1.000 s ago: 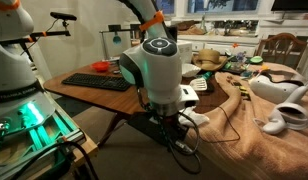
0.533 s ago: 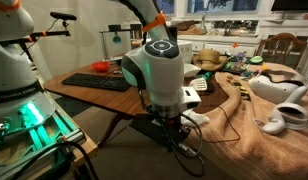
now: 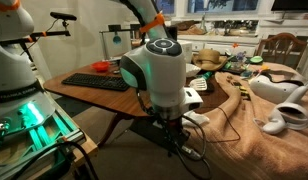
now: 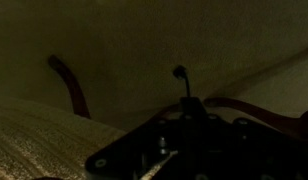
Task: Move the black cable to the right, then move it backwards
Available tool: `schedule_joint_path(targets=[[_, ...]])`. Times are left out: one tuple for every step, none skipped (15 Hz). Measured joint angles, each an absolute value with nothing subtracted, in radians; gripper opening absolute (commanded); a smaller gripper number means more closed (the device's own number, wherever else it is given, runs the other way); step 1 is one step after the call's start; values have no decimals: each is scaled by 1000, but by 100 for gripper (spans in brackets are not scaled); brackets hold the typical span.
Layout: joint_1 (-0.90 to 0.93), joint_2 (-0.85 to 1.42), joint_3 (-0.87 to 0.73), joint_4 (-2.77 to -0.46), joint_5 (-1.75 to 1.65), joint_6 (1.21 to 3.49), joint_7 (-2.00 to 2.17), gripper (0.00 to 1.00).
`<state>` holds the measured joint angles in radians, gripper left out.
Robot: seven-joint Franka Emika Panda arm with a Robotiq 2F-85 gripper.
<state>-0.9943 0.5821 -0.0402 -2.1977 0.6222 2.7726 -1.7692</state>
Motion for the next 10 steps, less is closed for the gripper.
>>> schedule_joint_path(targets=[[-994,575,-54,-2206,585,2762,-1755,1],[-994,560,-70,-2220,545,2744,-1743,1],[-994,538,-87,-2237,506,2722,-1730,1],[-995,509,-103,-2256,470,2694,-1716,1],[-994,473,-118,-2278,434,2660,-1702,1],[-993,434,-131,-2300,402,2625,-1689,1],[-989,392,-142,-2321,377,2590,-1676,1],[-983,350,-154,-2340,353,2552,-1661,1],[-972,306,-166,-2356,326,2513,-1640,1],[-956,261,-181,-2372,295,2476,-1613,1]])
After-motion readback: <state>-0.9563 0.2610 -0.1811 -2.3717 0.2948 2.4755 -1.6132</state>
